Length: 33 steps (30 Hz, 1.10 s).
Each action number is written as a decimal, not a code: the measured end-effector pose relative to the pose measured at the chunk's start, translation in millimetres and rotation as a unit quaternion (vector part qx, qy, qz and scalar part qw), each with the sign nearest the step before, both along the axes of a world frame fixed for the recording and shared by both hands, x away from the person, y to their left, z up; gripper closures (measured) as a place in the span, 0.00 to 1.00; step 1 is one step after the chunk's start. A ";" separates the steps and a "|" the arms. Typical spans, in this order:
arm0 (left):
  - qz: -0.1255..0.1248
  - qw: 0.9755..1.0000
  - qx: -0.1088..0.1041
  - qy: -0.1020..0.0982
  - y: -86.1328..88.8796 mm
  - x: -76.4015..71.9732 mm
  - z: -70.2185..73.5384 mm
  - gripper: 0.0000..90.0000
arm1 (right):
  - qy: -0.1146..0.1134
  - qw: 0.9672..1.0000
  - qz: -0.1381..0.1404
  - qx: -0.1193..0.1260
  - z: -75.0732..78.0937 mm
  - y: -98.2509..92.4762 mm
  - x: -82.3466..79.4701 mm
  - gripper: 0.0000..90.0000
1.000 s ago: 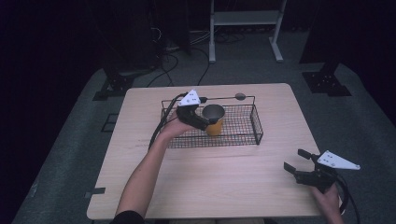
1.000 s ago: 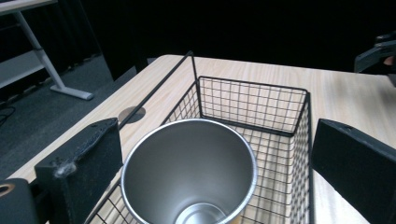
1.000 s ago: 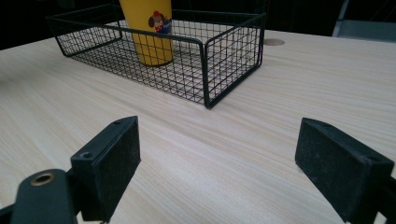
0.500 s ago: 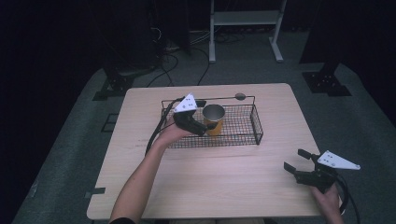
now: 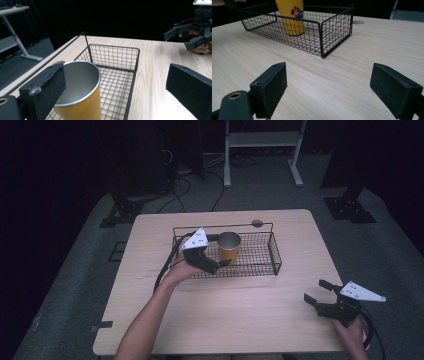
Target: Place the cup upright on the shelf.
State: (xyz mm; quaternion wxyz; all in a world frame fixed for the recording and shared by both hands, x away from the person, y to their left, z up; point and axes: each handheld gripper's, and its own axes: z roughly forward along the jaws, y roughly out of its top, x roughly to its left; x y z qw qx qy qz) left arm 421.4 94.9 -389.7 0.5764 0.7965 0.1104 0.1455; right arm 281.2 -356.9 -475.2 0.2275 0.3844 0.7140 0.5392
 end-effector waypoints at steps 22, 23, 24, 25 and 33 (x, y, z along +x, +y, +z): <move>-0.005 1.000 -0.019 0.000 14.8 -24.0 -12.3 0.02 | 0.001 1.000 -0.001 0.000 -0.1 0.3 0.1 0.15; -0.006 1.000 -0.020 0.000 15.1 -25.4 -12.9 0.02 | 0.002 1.000 -0.001 0.000 0.0 0.2 0.0 0.15; -0.006 1.000 -0.022 0.000 15.2 -26.9 -13.4 0.02 | 0.002 1.000 -0.001 0.000 0.1 0.2 0.0 0.15; -0.008 1.000 -0.021 0.001 15.4 -28.0 -13.5 0.02 | 0.002 1.000 -0.001 0.000 0.0 0.2 0.1 0.15; -0.009 1.000 -0.022 -0.005 18.1 -37.8 -17.0 0.02 | 0.002 1.000 -0.001 0.000 0.0 0.2 0.1 0.15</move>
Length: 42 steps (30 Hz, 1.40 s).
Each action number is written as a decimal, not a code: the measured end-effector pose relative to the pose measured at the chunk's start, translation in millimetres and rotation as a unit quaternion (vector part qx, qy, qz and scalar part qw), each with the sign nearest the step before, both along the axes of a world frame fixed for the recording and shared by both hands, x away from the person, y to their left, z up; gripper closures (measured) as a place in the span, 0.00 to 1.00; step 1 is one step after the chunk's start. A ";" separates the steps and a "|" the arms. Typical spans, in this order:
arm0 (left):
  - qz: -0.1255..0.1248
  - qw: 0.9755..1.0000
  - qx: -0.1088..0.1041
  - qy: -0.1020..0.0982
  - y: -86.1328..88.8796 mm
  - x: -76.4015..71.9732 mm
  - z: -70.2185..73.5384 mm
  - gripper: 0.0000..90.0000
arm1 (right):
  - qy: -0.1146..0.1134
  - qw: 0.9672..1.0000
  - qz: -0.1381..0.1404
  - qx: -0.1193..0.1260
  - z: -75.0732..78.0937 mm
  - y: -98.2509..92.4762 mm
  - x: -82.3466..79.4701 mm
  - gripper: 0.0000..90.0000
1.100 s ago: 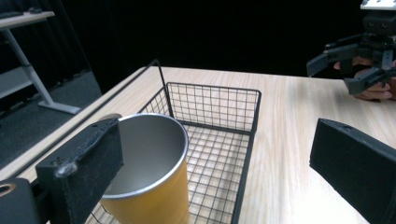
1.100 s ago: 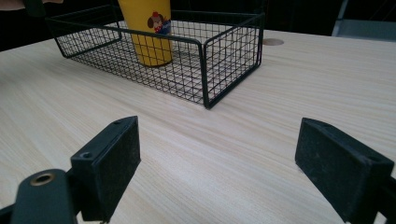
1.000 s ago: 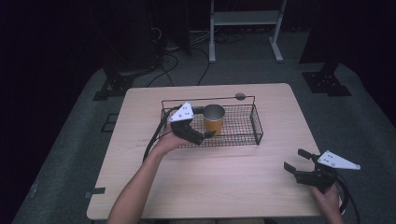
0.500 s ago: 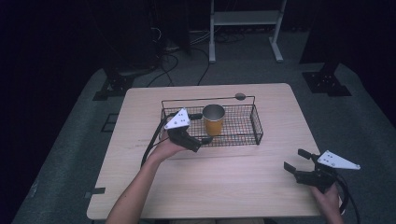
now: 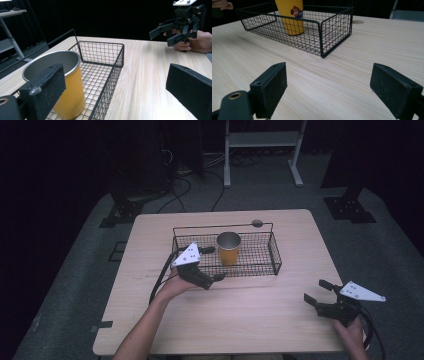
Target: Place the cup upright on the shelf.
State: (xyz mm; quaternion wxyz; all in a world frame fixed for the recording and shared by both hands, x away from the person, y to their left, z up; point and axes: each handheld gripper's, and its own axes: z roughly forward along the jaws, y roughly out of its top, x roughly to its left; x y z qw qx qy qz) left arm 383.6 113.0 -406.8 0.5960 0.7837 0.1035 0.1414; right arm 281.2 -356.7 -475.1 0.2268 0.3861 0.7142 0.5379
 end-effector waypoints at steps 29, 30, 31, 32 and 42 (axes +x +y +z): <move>-0.010 1.000 -0.003 0.003 9.6 -32.1 -18.2 0.02 | 0.001 1.000 -0.002 -0.002 -0.2 0.4 0.6 0.15; -0.011 1.000 -0.002 0.004 9.6 -33.2 -18.8 0.02 | 0.001 1.000 -0.002 -0.002 -0.2 0.3 0.6 0.15; -0.011 1.000 0.001 0.006 9.4 -34.2 -19.2 0.02 | 0.001 1.000 -0.002 -0.002 -0.2 0.3 0.6 0.15; -0.011 1.000 -0.002 0.003 9.6 -35.5 -20.0 0.02 | 0.001 1.000 -0.002 -0.002 -0.2 0.3 0.5 0.15; -0.009 1.000 -0.005 0.008 12.0 -47.7 -29.3 0.02 | 0.001 1.000 -0.002 -0.001 -0.2 0.2 0.5 0.15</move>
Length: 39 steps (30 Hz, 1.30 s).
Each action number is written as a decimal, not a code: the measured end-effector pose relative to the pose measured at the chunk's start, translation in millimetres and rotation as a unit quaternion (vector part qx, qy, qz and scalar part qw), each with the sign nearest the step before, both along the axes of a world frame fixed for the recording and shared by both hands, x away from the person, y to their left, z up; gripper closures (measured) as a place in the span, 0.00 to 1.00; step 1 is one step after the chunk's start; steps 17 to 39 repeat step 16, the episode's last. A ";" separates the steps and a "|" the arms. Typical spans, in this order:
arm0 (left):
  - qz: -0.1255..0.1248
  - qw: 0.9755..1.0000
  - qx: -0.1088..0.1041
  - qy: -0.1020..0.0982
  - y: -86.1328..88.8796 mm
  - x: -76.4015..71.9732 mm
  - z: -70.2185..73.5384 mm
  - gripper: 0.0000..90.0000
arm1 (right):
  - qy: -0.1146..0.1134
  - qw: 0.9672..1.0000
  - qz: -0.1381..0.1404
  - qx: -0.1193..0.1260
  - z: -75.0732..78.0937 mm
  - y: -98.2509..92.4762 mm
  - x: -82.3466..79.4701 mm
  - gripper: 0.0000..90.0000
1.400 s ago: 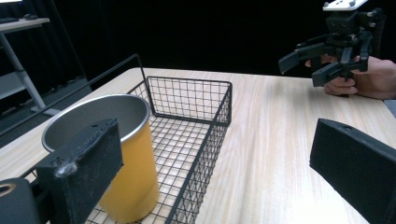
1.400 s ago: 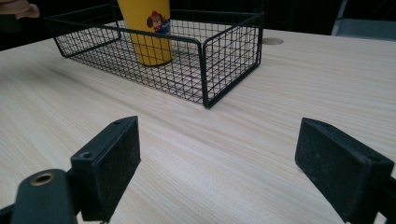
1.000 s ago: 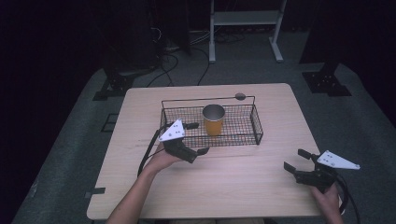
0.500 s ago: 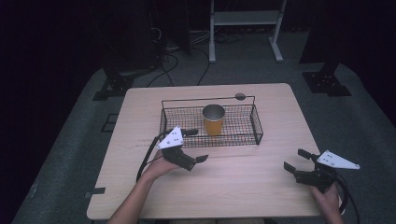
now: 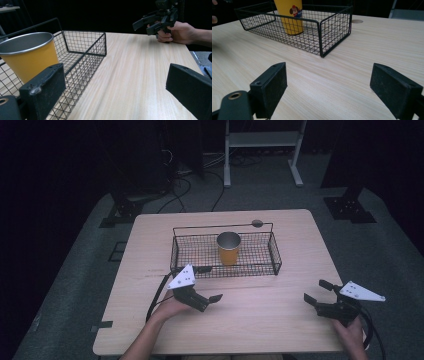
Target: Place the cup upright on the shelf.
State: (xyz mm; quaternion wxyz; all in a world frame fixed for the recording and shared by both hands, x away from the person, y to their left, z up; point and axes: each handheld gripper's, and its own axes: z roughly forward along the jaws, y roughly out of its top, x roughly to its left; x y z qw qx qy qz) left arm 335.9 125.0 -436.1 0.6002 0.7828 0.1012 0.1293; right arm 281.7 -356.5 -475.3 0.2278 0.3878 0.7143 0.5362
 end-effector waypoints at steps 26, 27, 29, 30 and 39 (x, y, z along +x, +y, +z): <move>0.000 1.000 0.002 0.006 0.6 -19.5 -17.1 0.02 | -0.001 1.000 0.001 0.001 0.1 -0.4 -0.1 0.15; 0.000 1.000 0.002 0.006 0.6 -19.5 -17.1 0.02 | -0.001 1.000 0.001 0.001 0.1 -0.4 -0.1 0.15; 0.000 1.000 0.002 0.006 0.6 -19.5 -17.1 0.02 | -0.001 1.000 0.001 0.001 0.1 -0.4 -0.1 0.15; 0.000 1.000 0.002 0.006 0.6 -19.5 -17.1 0.02 | -0.001 1.000 0.001 0.001 0.1 -0.4 -0.1 0.15; 0.000 1.000 0.002 0.006 0.6 -19.5 -17.1 0.02 | -0.001 1.000 0.001 0.001 0.1 -0.4 -0.1 0.15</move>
